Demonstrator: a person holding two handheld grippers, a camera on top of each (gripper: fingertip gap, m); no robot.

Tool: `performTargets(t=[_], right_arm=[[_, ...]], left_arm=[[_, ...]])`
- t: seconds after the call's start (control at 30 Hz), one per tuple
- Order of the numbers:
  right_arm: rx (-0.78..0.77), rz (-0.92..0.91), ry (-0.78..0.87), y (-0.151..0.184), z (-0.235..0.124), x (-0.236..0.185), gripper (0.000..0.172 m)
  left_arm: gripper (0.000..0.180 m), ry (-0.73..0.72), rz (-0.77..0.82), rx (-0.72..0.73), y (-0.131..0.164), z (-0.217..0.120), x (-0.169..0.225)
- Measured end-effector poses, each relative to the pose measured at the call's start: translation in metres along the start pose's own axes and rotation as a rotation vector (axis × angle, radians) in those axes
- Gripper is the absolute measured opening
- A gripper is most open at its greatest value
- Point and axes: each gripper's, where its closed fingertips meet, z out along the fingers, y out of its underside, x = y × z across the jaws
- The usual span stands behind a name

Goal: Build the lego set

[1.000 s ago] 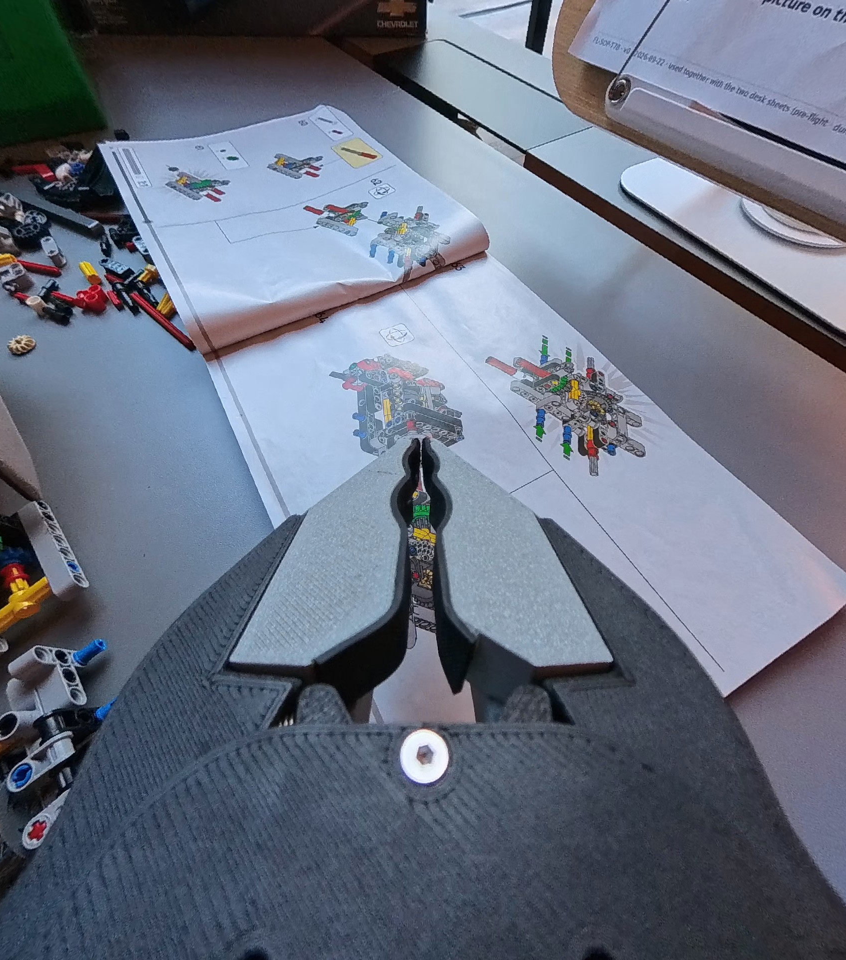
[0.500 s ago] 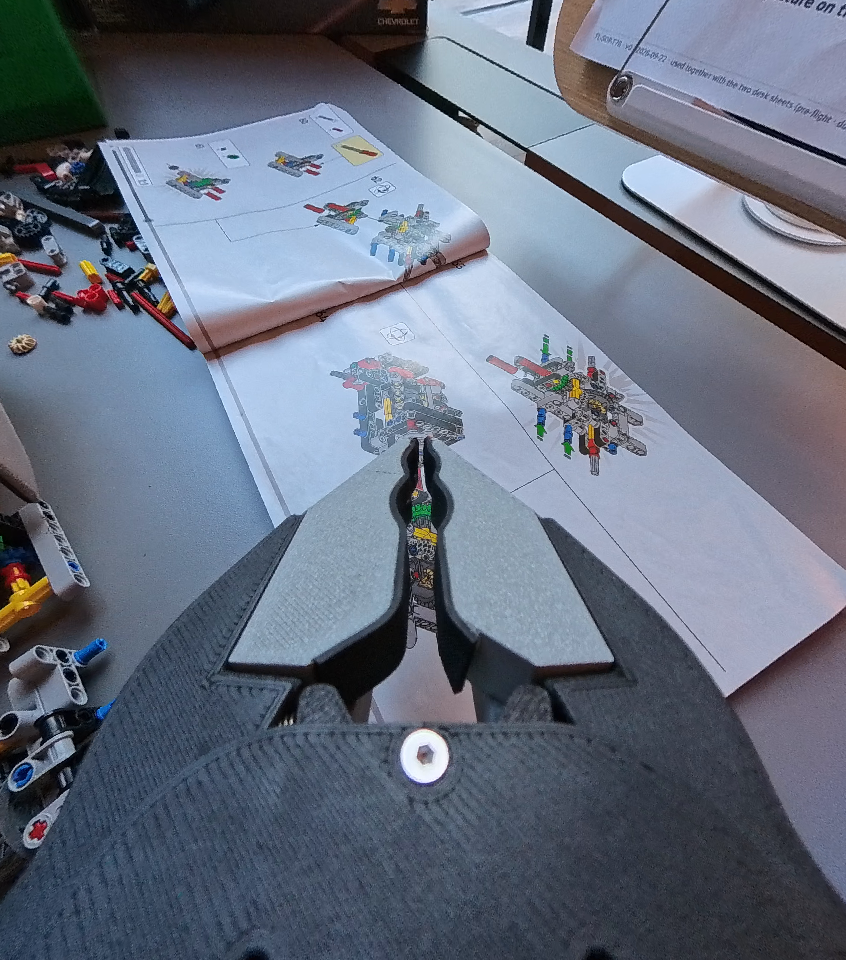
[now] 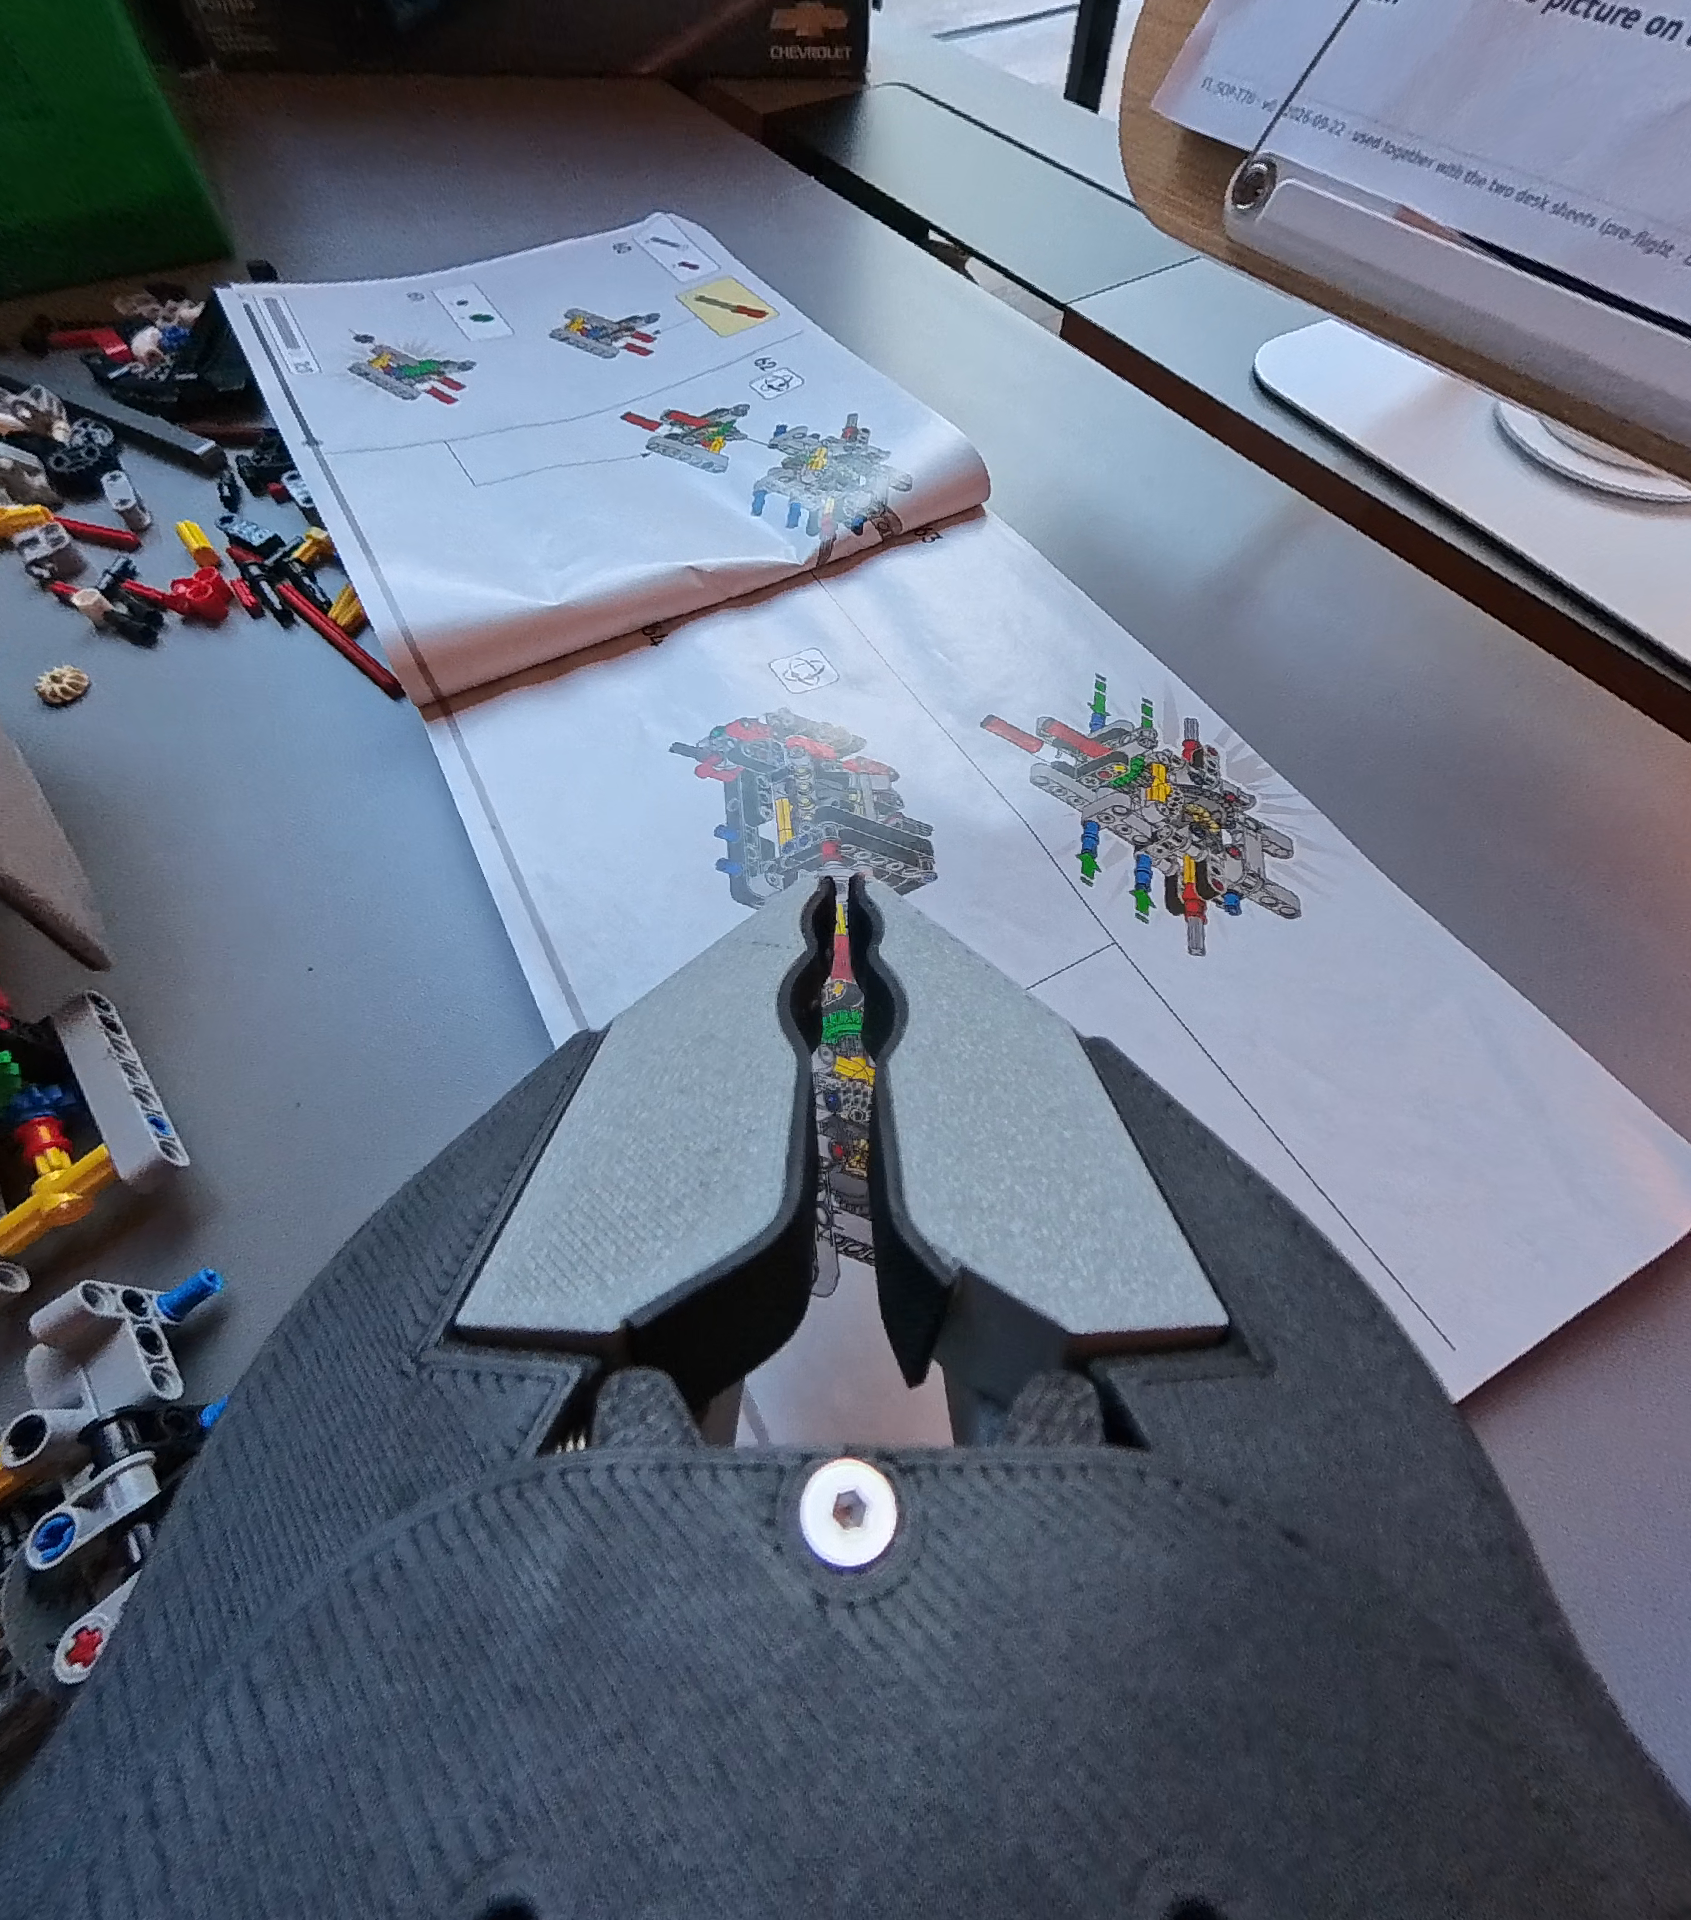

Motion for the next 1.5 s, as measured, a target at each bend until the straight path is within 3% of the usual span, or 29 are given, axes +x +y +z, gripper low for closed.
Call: performTargets(t=[0.5, 0.77, 1.13, 1.2, 1.27, 1.33, 1.5], right_arm=[[0.0, 0.002, -0.005, 0.0, 0.0, 0.0, 0.0], [0.003, 0.0, 0.001, 0.0, 0.0, 0.0, 0.0], [-0.008, -0.012, 0.018, 0.001, 0.001, 0.001, 0.0], [-0.01, -0.014, 0.02, 0.001, 0.001, 0.001, 0.0], [-0.012, -0.016, 0.02, 0.001, 0.001, 0.001, 0.0], [-0.015, -0.018, 0.021, 0.002, 0.001, 0.001, 0.0], [-0.013, -0.02, 0.022, 0.001, 0.001, 0.001, 0.0]], left_arm=[[0.065, -0.083, 0.068, -0.085, 0.013, 0.004, -0.01], [0.059, 0.04, 0.008, -0.118, 0.023, -0.009, 0.006], [0.056, 0.058, 0.003, -0.134, 0.026, -0.011, 0.011], [0.056, 0.137, -0.016, -0.133, 0.026, -0.011, 0.023], [0.053, 0.379, -0.026, -0.133, 0.025, -0.012, 0.065], [0.052, 0.509, 0.007, -0.12, 0.019, -0.013, 0.092], [0.049, 0.414, -0.019, -0.056, 0.009, -0.016, 0.068]])
